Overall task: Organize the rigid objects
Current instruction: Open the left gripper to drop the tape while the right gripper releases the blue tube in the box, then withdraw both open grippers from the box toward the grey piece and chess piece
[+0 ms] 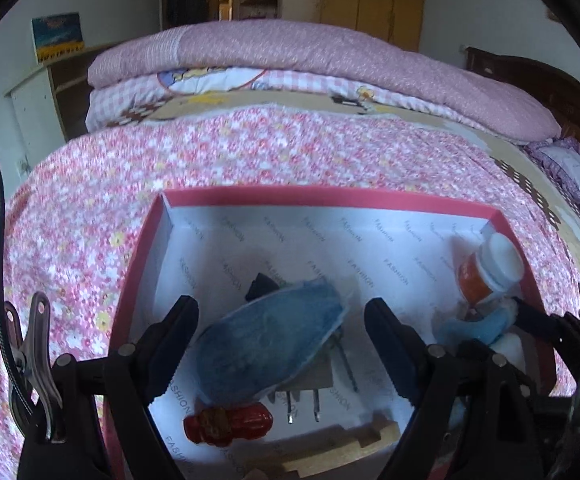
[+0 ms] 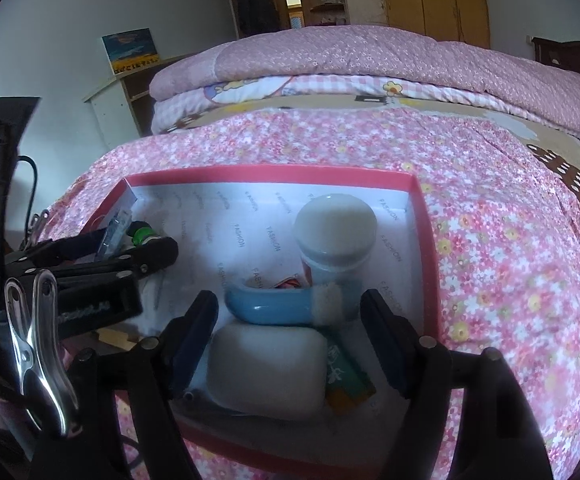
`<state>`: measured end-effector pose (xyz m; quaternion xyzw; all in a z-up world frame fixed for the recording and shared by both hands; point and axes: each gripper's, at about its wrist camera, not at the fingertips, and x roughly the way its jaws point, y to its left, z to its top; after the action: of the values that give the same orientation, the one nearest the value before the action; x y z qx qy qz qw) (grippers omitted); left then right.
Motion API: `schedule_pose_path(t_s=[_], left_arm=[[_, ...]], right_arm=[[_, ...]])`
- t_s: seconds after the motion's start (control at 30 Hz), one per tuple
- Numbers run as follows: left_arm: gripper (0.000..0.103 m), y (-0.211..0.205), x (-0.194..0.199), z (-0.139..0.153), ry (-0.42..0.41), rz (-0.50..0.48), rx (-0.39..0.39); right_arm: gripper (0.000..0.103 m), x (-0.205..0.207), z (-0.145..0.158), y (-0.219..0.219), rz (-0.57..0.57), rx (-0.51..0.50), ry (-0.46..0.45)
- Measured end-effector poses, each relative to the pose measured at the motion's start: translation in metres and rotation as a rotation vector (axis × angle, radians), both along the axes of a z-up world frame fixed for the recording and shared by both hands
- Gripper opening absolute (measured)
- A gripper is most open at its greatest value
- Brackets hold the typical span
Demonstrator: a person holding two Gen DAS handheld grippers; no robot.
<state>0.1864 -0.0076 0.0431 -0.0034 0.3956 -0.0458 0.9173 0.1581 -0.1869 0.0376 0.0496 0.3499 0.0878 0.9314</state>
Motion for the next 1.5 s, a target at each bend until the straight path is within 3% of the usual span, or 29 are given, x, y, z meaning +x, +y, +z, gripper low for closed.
schedule_pose_path(t_s=[0.43, 0.57, 0.7, 1.5], left_arm=[[0.088, 0.002, -0.021, 0.017, -0.045, -0.011, -0.007], [0.088, -0.002, -0.032, 0.023, -0.058, -0.031, 0.000], [0.088, -0.005, -0.042, 0.027, -0.070, -0.035, 0.014], [0.088, 0.002, -0.091, 0.025, -0.040, -0.040, -0.081]], right_arm=[[0.088, -0.017, 0.013, -0.001, 0.004, 0.055, -0.032], [0.095, -0.025, 0.018, 0.000, 0.016, 0.062, -0.048], [0.095, -0.033, 0.020, 0.000, 0.020, 0.069, -0.054], [0.095, -0.082, 0.022, -0.003, 0.036, 0.120, -0.051]])
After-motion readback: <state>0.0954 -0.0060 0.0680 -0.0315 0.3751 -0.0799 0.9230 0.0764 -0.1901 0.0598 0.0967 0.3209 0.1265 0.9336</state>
